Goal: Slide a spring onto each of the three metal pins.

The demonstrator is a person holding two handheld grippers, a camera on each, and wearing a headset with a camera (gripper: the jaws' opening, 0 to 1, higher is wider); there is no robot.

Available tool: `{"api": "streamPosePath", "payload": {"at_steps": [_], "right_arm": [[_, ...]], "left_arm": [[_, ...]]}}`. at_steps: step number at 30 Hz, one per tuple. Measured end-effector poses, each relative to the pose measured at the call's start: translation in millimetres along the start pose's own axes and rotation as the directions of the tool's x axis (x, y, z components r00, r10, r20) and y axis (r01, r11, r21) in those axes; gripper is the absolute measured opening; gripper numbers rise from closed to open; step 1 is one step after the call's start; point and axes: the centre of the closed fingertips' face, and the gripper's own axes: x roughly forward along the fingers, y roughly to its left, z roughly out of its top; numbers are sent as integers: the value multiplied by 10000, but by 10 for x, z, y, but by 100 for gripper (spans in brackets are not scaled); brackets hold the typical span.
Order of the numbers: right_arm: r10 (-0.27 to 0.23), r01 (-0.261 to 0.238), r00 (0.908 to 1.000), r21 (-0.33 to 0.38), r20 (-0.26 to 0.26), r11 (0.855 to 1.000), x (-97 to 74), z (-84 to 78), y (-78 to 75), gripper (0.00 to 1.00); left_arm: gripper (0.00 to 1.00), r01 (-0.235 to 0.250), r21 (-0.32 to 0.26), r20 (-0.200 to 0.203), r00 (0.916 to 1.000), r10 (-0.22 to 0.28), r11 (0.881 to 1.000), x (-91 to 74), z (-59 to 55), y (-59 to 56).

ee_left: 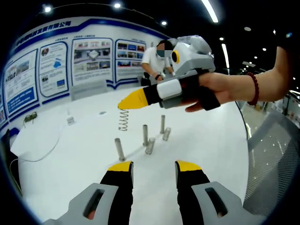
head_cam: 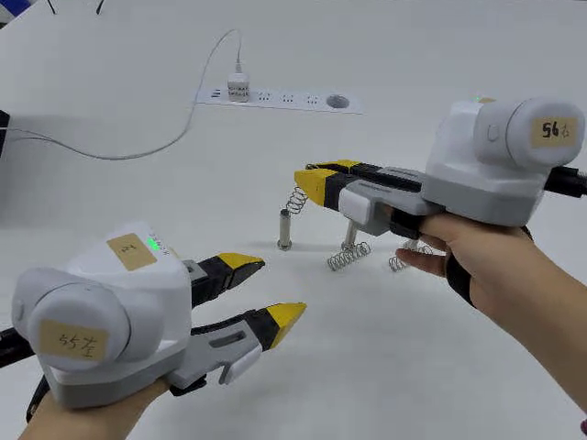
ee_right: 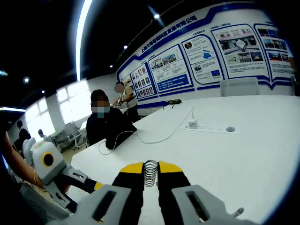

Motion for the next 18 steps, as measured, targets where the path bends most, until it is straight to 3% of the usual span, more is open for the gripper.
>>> {"api": "streamPosePath", "payload": {"at_steps": [13, 18], "right_arm": [[-437, 397, 9984, -1086, -347, 9933, 154, -113, -97, 11], [-359, 302, 9983, -1178, -468, 9926, 190, -149, -87, 11]], "left_arm": [[47, -94, -259, 7, 10000, 94, 9996, 9, -35, 24], [53, -76, -288, -78, 9999, 74, 9996, 22, -55, 17]]}}
